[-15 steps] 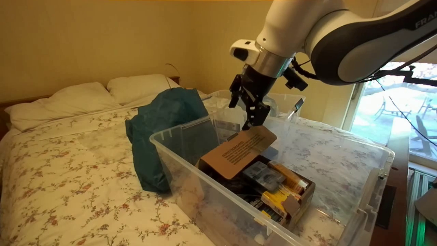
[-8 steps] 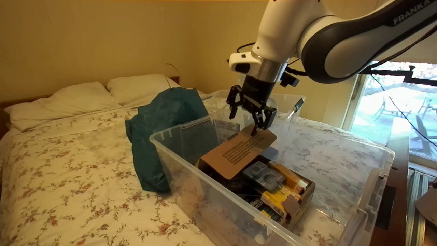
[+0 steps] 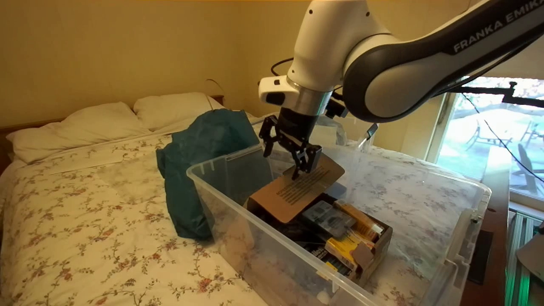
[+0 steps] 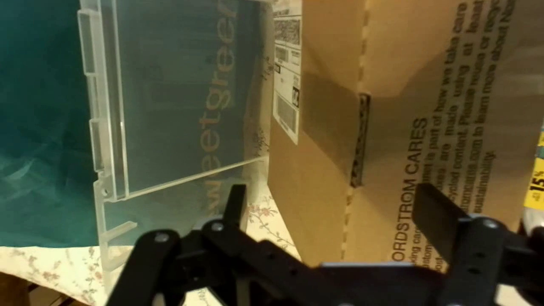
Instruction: Close the brown box.
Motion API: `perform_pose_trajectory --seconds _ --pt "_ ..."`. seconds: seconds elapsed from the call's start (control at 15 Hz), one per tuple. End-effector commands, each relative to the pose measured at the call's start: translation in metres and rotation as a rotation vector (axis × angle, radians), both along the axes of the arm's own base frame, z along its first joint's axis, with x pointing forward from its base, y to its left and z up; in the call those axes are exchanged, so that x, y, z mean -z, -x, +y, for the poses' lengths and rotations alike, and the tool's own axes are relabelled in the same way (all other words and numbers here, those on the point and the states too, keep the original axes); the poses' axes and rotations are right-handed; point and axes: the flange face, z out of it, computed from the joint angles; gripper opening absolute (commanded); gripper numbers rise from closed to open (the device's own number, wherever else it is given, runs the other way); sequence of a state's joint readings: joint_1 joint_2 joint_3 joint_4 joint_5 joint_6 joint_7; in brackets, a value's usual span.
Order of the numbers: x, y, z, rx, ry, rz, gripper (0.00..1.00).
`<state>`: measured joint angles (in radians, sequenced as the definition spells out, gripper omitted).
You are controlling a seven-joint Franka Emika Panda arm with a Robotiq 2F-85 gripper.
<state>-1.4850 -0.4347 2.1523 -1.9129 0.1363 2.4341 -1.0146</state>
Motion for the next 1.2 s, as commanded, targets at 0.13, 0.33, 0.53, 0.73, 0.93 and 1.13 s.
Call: perform_pose_trajectory --seconds 0.13,0.33,0.53,0.73,0.93,1.13 --pt "-0.001 -0.002 0.000 -0.024 0.039 0.064 1.00" --pt "-0.016 -0.011 -0.021 -0.015 0.109 0.229 1.00" --pt "-0.046 -0.026 -0.028 -0.012 0.042 0.372 1.00" --pt "-0.048 -0.025 -0.036 0.022 0.005 0.408 1.00" --pt "-0.055 -0.029 -0.044 0.033 -0.004 0.416 1.00" --pt "-0.047 -0.032 -0.043 0.037 -0.004 0.432 1.00"
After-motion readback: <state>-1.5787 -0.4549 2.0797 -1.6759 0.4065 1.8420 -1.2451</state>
